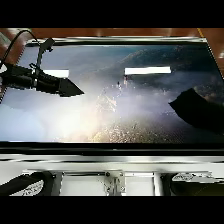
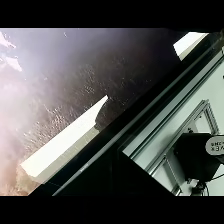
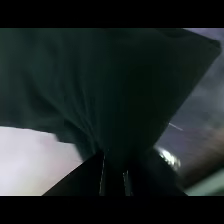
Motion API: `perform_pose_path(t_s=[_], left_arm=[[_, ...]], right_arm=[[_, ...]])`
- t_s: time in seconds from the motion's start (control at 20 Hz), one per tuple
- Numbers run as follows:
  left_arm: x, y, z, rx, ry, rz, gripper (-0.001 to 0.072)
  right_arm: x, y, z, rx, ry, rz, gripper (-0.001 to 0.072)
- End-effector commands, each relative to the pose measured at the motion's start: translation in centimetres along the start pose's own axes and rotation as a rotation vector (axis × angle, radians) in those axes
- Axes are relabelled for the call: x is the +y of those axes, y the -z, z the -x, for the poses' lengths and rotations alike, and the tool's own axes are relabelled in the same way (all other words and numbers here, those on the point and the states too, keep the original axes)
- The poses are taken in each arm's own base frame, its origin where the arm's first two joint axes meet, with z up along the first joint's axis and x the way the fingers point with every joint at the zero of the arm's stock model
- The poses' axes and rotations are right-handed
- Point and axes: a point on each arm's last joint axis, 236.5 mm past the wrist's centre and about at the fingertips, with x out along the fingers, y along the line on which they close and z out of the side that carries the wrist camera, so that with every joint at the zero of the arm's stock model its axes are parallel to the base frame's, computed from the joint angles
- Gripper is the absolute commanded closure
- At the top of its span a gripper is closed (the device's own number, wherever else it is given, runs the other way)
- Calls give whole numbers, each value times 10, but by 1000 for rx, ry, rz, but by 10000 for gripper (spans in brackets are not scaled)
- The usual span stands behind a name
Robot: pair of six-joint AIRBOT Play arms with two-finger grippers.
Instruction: Fold the shirts.
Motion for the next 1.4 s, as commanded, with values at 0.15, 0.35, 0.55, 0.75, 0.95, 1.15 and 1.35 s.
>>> perform_pose_path(t_s=[0.15,0.35,0.55,0.75,0.95,1.15,1.35], left_arm=[[-22,8,-13,37,39,3,672],[-26,3,-16,14,47,-1,672],[-26,3,-16,14,47,-2,671],[-26,3,-16,15,47,-6,672],[-26,3,-16,14,46,-26,672],[-17,5,-16,22,13,-65,671],[24,8,-14,47,-157,-103,672]], right_arm=[[-121,75,-3,63,112,-275,652],[-137,128,-14,104,99,-340,651],[-137,159,-31,131,92,-372,651],[-136,176,-42,151,92,-396,650],[-134,154,-19,63,110,-352,150],[-131,155,40,66,210,-232,131],[-77,94,96,-178,157,-92,176]])
